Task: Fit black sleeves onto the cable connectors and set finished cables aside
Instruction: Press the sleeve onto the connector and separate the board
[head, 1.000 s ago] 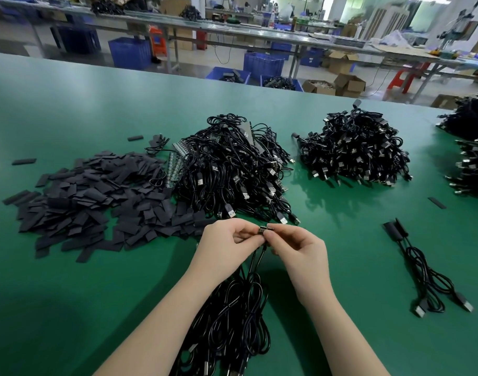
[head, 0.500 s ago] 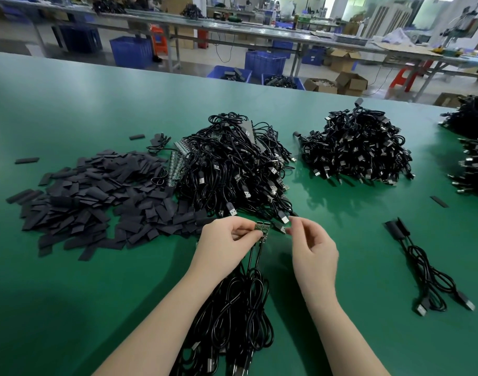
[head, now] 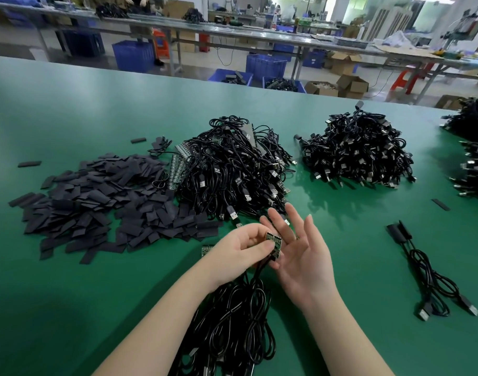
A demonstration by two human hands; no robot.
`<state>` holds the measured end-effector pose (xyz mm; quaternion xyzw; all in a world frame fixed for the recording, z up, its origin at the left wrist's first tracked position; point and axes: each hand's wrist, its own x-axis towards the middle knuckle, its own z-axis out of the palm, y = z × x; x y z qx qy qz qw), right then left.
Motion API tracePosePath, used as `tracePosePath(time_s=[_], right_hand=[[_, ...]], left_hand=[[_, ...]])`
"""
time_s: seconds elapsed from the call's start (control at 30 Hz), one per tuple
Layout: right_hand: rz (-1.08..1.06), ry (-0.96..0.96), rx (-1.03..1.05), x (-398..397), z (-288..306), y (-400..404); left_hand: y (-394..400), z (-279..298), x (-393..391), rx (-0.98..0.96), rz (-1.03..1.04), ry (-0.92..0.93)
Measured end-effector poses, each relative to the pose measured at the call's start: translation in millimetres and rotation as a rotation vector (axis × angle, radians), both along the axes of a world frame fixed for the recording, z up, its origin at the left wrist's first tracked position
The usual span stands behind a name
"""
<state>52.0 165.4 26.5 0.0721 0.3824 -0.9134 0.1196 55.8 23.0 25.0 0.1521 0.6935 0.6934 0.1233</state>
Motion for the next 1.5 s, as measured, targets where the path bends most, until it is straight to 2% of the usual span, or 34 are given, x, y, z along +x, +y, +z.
tracePosePath(time_s=[0.13,0.2,0.23,0.3,0.4,0.47,0.63,0.73,0.9,1.3,1.5], right_hand=[[-0.017,-0.036,-0.162,-4,1,3],[-0.044,-0.035,-0.249,-5,1,7],[-0.057,-0.024,-0.223,-5,1,8],[-0.1,0.032,0.02,-4,-1,9],[-0.168,0.208,0.633,0,-8,4],[-0.176,0.31,0.838,2,-13,1],[-0.199,0.369,0.843,0,-11,-1],[-0.211,0.342,0.828,-1,-11,0],[-0.228,0.359,0.967,-4,-14,-1],[-0.243,0.378,1.023,-7,-18,-7],[-0.367,0.446,1.096,-4,-22,-15]], left_hand=[[2,0,0,-0.022,0.04,0.016],[3,-2,-1,-0.112,0.124,0.053],[4,-4,-2,-0.157,0.183,0.07],[4,-8,-5,-0.168,0.314,0.076],[2,-10,-7,-0.115,0.43,0.105],[-1,-8,-7,-0.087,0.45,0.132],[-4,-6,-7,-0.088,0.433,0.122],[-4,-7,-8,-0.129,0.445,0.12],[-2,-12,-9,-0.209,0.507,0.151],[2,-18,-6,-0.355,0.595,0.221],[10,-20,-5,-0.397,0.648,0.272]])
